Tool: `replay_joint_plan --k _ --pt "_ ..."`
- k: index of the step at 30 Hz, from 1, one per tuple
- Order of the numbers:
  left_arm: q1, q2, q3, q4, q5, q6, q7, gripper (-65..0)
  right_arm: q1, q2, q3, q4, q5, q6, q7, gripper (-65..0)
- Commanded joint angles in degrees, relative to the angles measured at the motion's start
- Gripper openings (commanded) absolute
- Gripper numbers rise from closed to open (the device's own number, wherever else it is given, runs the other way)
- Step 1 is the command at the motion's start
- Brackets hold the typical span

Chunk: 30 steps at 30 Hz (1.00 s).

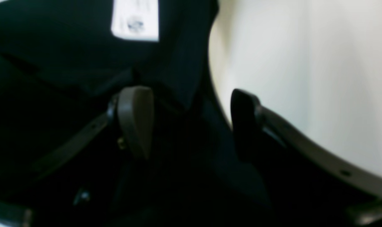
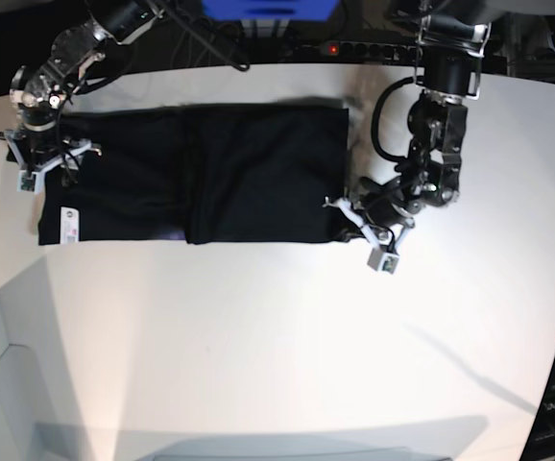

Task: Fold the T-shirt properly
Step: 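Press the folded edge flat with the left gripper and withdraw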

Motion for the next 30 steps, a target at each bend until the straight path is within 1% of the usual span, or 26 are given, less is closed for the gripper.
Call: replay_joint_plan --k 1,10,12,14,17,19,21,26,28,30 --pt "-0.32 -0.85 -0.33 0.03 2.72 2.04 2.06 -65.0 0.58 0.39 -0.14 -0.07 0.51 0.3 1.03 -25.8" --pt "-0.32 -0.94 -0.33 0.03 2.72 2.04 2.06 -65.0 0.5 3.63 -0.23 -9.56 0.51 0.3 1.3 -26.3" --pt "-0.32 -0.94 -0.33 0.03 2.72 2.04 2.06 -65.0 0.41 4.24 -0.41 -11.76 0.51 0.3 1.3 -27.3" --pt "-0.32 -0.94 -0.33 0.03 2.72 2.04 2.06 -65.0 0.41 5.04 -0.41 -13.16 0.51 0.3 1.21 -31.2" --pt "-0.32 -0.94 -0.33 0.03 2.89 2.04 2.06 -65.0 0.15 5.92 -0.58 -15.1 0.51 0.3 1.21 -42.3" --pt "-0.32 -0.94 -0.33 0.03 2.89 2.04 2.06 -65.0 -0.12 6.53 -0.67 -15.45 0.42 0.3 1.21 -52.5" --pt "-0.32 -0.94 -0.33 0.03 2.89 2.04 1.97 -65.0 -0.21 6.53 -0.67 -15.54 0.33 0.3 1.21 -64.3" --pt "-0.41 -0.94 -0.42 0.38 2.63 2.04 1.97 -65.0 -0.82 6.79 -0.67 -13.25 0.24 0.3 1.12 -65.0" --pt "-0.41 -0.68 -2.44 1.52 2.63 2.04 2.5 -65.0 -0.82 6.62 -0.67 -10.44 0.33 0.3 1.38 -65.0" --pt "-0.14 -0.5 -4.81 3.81 2.54 2.04 2.67 -65.0 -0.82 5.74 -0.67 -7.01 0.51 0.3 1.38 -65.0"
